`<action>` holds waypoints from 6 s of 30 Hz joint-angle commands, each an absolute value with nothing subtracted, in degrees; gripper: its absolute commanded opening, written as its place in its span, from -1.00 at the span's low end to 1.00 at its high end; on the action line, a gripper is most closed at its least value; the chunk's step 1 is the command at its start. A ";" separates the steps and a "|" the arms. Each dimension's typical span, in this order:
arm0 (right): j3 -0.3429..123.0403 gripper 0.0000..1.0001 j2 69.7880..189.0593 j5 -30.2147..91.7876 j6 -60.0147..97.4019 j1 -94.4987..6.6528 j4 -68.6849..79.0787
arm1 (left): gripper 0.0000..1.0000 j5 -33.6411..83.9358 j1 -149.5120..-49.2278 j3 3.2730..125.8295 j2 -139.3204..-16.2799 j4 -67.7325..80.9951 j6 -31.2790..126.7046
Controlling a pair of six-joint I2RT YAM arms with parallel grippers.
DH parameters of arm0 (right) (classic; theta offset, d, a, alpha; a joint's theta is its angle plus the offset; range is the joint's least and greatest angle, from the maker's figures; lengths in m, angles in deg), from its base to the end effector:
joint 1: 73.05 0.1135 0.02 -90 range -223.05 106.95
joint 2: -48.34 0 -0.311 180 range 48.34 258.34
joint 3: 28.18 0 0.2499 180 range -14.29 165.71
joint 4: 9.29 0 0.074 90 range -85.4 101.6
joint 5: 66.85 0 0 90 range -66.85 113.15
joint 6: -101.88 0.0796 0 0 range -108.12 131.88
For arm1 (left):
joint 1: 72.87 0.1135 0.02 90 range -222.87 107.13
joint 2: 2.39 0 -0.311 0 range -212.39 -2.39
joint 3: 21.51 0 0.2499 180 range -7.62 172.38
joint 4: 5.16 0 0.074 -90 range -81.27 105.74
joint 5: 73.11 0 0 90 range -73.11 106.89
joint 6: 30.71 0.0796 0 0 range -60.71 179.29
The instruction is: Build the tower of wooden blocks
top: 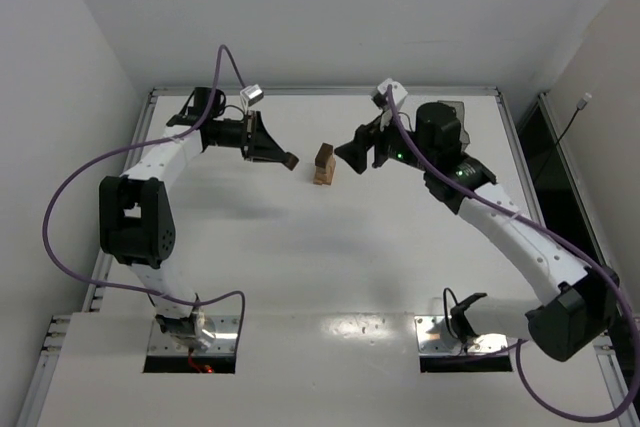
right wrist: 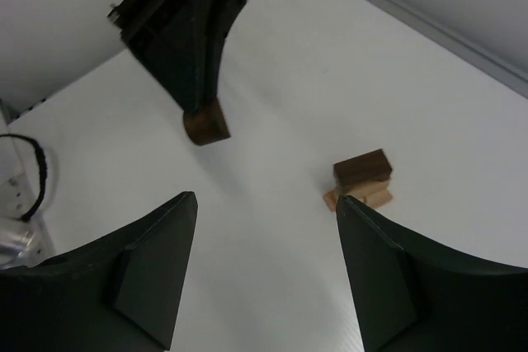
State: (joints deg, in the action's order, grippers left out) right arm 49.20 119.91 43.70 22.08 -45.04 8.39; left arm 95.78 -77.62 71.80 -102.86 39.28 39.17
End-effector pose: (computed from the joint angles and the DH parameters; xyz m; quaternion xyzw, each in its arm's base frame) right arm 0.2656 0.1729 0.4033 -0.2293 0.7374 0.3338 0.5406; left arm 0.3722 -0.1093 0.3182 0.1095 0.7507 -0.6406 0.1188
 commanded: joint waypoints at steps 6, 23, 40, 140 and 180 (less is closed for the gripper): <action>49.60 0.31 120.76 52.59 17.61 -38.60 3.36 | -1.00 101.88 -77.09 72.98 -102.33 31.85 32.84; 44.52 0.31 122.61 44.33 3.79 -28.93 -5.93 | -1.00 105.39 -79.46 68.94 -98.03 30.71 32.31; 43.19 0.28 124.37 33.69 4.50 -26.73 -11.83 | -1.00 107.67 -79.46 67.88 -93.98 33.17 34.16; 88.36 -1.00 157.31 18.33 42.29 -39.75 35.27 | 1.00 35.78 -67.33 63.66 -81.85 36.24 38.38; 88.28 -1.00 166.37 15.67 41.15 -39.74 33.17 | 1.00 37.89 -67.33 60.15 -83.43 32.38 35.39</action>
